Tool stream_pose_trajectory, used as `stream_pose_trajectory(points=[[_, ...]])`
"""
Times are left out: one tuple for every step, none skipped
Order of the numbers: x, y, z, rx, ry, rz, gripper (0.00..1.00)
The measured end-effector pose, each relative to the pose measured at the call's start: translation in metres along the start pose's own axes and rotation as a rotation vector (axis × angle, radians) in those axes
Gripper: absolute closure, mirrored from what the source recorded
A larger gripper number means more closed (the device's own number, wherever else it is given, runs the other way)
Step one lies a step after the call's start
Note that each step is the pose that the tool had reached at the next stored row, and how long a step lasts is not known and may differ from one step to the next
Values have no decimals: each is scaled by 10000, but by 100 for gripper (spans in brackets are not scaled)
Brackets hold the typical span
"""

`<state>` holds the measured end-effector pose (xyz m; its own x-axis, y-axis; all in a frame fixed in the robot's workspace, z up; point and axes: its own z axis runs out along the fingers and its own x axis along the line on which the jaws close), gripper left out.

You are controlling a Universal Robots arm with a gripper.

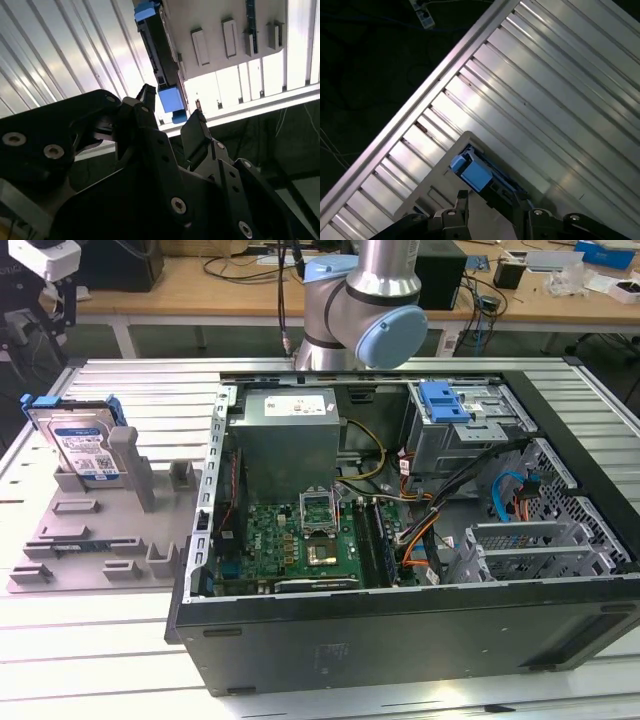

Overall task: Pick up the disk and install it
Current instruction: 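Pick up the disk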

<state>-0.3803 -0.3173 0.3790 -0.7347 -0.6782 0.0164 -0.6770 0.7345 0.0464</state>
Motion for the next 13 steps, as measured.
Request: stream_pose_trajectory(points=[[0, 0, 0, 3, 8, -180, 52], [0, 0, 0, 7, 21, -452, 52], [0, 0, 0, 11, 28, -609, 52], [0, 0, 0, 16, 44, -969, 52], [0, 0, 0, 21, 56, -1224, 52], [0, 0, 0, 24, 65, -1410, 52], [0, 0, 0, 28, 79, -1698, 52], [0, 0, 0, 33, 91, -1970, 52], [0, 0, 0, 36, 101, -2187, 52], [0, 0, 0, 39, 110, -2363, 52], [0, 0, 0, 42, 119, -2564, 52], [0, 0, 0, 45, 126, -2726, 52], [0, 0, 0, 49, 135, -2912, 52]])
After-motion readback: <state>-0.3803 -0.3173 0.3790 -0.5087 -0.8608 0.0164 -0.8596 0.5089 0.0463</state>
